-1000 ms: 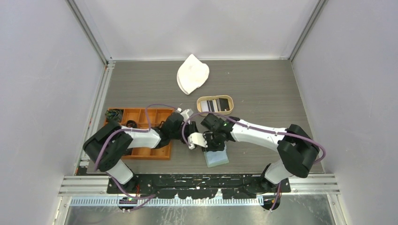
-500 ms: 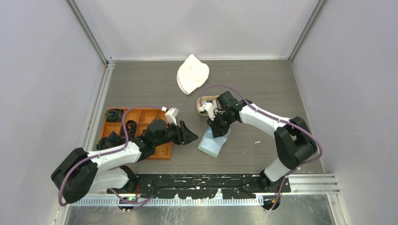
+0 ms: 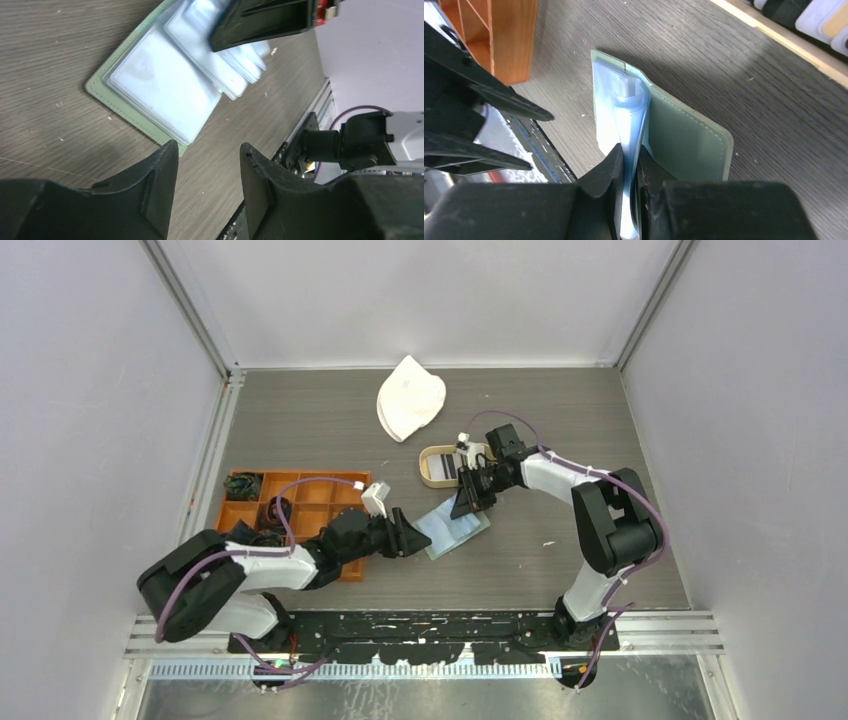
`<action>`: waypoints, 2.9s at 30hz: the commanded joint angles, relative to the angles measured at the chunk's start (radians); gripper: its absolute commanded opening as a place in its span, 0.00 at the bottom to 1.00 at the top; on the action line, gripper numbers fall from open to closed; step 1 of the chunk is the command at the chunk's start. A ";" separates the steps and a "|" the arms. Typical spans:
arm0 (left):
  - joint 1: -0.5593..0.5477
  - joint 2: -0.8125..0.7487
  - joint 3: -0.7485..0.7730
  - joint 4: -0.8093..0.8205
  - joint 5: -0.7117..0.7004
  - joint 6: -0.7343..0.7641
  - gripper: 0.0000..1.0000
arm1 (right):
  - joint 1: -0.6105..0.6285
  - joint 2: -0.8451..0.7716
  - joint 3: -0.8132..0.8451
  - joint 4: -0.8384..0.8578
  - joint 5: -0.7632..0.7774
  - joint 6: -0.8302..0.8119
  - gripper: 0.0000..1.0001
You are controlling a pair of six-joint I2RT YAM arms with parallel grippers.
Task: Put the credit cards into the card holder
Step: Open the card holder at the center of the board.
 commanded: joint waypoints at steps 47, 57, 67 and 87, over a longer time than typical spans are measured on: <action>0.019 0.619 0.247 0.510 -0.010 -0.142 0.30 | 0.025 -0.455 -0.127 -0.077 0.001 -0.651 0.51; 0.019 0.614 0.253 0.509 0.004 -0.136 0.33 | 0.186 -0.341 -0.151 -0.037 0.301 -0.752 0.67; 0.019 0.613 0.260 0.504 0.029 -0.141 0.34 | 0.203 -0.388 -0.218 0.014 0.302 -0.839 0.99; -0.032 0.434 0.256 0.238 -0.042 0.023 0.36 | 0.189 -0.374 -0.156 -0.073 0.240 -0.862 0.99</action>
